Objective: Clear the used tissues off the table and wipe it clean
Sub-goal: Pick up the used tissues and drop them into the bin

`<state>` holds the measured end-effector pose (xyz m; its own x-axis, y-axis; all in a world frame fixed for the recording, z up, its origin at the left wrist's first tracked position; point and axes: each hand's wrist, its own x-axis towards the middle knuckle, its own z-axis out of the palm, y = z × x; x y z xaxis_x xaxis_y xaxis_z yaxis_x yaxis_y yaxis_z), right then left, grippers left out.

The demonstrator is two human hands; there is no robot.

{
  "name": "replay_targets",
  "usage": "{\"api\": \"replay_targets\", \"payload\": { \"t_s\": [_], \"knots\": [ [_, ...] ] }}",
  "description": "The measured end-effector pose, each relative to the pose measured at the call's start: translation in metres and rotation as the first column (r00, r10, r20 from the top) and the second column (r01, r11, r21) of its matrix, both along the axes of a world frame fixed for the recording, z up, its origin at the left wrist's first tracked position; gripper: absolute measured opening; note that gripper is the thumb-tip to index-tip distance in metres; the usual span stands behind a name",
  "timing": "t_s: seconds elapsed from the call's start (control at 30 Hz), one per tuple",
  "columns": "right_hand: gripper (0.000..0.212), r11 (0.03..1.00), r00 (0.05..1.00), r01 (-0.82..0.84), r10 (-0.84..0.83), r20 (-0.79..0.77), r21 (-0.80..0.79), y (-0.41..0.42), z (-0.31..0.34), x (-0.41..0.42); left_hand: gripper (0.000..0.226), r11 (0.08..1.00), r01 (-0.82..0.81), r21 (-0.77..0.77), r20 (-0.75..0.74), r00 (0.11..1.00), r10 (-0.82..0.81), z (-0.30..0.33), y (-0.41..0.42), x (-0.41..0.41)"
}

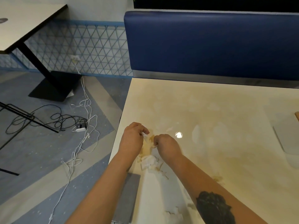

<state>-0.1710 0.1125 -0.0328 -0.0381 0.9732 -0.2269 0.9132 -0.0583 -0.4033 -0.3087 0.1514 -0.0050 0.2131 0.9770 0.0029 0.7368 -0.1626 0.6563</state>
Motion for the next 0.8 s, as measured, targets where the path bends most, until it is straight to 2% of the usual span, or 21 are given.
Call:
{"api": "replay_targets", "payload": {
  "t_s": [0.17,0.4,0.63,0.8],
  "knots": [
    [0.031,0.977,0.968,0.209,-0.2,-0.152,0.047,-0.013,0.013,0.024,0.037,0.998,0.059,0.033,0.009,0.998,-0.06,0.006,0.001,0.016],
    [0.026,0.906,0.899,0.398,-0.355,-0.257,0.142,-0.041,0.033,0.07,0.035,0.977,0.199,0.076,0.018,0.98,-0.201,0.018,-0.004,0.063],
    [0.025,0.785,0.806,0.568,-0.472,-0.357,0.246,-0.082,0.05,0.118,0.035,0.934,0.343,0.101,0.006,0.938,-0.346,0.032,-0.02,0.129],
    [0.024,0.668,0.697,0.702,-0.573,-0.43,0.247,-0.121,0.06,0.158,0.035,0.888,0.449,0.102,0.017,0.891,-0.453,0.037,-0.043,0.181]
  ]
}}
